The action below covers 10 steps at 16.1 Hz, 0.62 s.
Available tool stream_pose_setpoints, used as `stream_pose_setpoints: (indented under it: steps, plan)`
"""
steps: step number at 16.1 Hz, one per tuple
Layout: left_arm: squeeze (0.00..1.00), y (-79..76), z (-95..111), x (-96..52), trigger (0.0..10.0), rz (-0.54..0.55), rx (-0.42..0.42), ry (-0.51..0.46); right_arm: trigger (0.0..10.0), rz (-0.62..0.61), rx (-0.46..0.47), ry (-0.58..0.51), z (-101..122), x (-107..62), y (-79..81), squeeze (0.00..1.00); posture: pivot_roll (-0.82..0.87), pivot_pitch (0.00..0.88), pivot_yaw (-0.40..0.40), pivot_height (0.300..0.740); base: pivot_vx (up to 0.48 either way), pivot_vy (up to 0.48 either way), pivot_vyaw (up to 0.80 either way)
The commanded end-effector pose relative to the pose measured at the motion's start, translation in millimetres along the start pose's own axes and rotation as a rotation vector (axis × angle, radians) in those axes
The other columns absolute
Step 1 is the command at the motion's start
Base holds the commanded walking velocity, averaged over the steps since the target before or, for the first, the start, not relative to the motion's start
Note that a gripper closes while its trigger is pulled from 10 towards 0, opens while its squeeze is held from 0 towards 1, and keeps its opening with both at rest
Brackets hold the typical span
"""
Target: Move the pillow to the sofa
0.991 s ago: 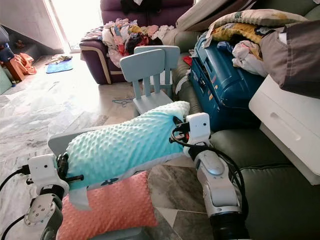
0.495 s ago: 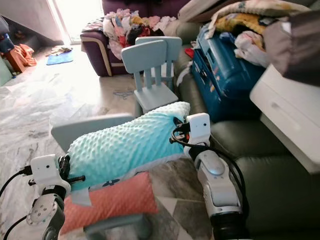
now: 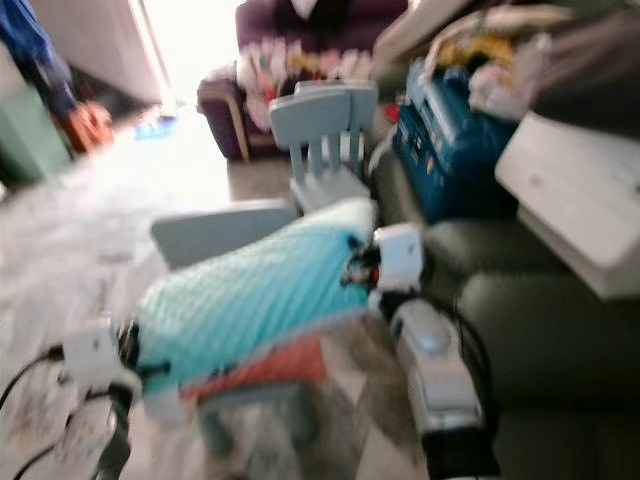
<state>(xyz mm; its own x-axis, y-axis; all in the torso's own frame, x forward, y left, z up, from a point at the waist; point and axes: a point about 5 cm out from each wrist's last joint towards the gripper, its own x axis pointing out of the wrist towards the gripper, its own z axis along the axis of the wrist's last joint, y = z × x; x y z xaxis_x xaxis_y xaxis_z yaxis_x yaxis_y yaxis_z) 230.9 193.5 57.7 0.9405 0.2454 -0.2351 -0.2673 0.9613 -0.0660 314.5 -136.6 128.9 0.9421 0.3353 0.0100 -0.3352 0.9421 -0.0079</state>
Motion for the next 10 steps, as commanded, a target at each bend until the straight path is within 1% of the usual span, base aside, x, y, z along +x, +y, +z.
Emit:
stream_pose_setpoints:
  steps: [1, 10]
  plan:
    - [0.0, -1.5, 11.5, 5.1, 10.0, -0.005, 0.001, -0.04, 10.0, -0.006, -0.001, -0.034, 9.1, 2.4, -0.7, 0.0, -0.21, 0.0, 0.068, 0.74, -0.371, 0.0, 0.0]
    - [0.0, -0.3, 12.4, 5.8, 10.0, -0.007, 0.007, -0.039, 10.0, -0.009, 0.003, -0.033, 9.4, 2.6, 0.8, 0.0, -0.22, 0.0, 0.077, 0.74, -0.372, 0.0, 0.0]
